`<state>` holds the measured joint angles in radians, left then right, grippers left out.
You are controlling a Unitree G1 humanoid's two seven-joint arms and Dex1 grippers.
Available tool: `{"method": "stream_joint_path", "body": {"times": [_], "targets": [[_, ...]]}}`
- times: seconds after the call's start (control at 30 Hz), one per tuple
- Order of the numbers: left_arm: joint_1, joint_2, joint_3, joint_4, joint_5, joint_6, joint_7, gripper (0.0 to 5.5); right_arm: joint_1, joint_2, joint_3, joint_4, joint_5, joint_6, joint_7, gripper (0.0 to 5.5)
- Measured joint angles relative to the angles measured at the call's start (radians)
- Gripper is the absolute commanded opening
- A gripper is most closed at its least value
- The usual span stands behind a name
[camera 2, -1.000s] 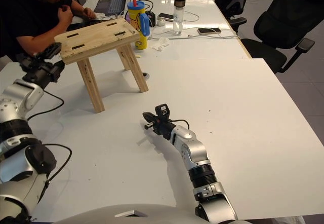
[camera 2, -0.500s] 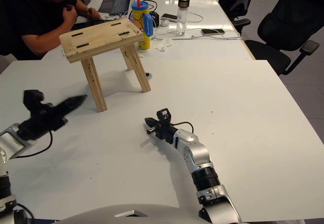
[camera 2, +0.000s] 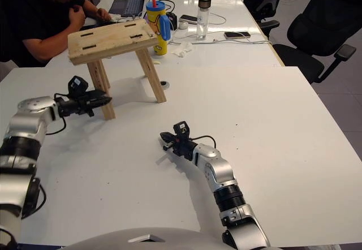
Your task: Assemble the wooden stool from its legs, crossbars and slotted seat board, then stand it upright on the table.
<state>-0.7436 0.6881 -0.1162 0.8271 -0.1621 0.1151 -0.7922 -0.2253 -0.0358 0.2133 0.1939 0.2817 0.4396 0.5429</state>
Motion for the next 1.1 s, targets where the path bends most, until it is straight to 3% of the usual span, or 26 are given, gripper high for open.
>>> {"method": "stream_joint_path", "body": {"times": [0.17,0.27,0.33,0.43,0.63,0.77,1.1], "targets": [[-0.222,-0.008,-0.081,0.34,0.246,-0.173,0.421,1.78,-0.005,0.001,0.029,0.003,-0.004,-0.001,0.005,0.0],[-0.255,-0.006,-0.056,0.413,0.271,-0.275,0.468,1.78,-0.007,0.001,0.044,0.0,-0.023,0.003,0.013,0.0],[-0.191,-0.029,0.003,0.374,0.211,-0.335,0.422,1.78,-0.007,-0.002,0.042,-0.004,-0.023,0.004,0.015,0.0],[0.075,-0.133,0.091,0.163,0.078,-0.372,0.375,1.78,-0.007,-0.01,0.021,-0.013,-0.023,-0.013,0.015,0.0],[0.388,-0.295,0.175,-0.29,-0.061,-0.316,0.468,1.78,-0.039,-0.01,-0.088,-0.026,-0.025,-0.118,-0.052,0.0],[0.401,-0.418,0.19,-0.537,-0.111,-0.187,0.585,1.78,-0.157,-0.026,-0.209,0.035,-0.082,-0.249,-0.238,0.0],[0.242,-0.512,0.255,-0.528,-0.012,-0.171,0.834,1.78,-0.324,-0.053,-0.279,0.174,-0.138,-0.349,-0.346,0.0]]}}
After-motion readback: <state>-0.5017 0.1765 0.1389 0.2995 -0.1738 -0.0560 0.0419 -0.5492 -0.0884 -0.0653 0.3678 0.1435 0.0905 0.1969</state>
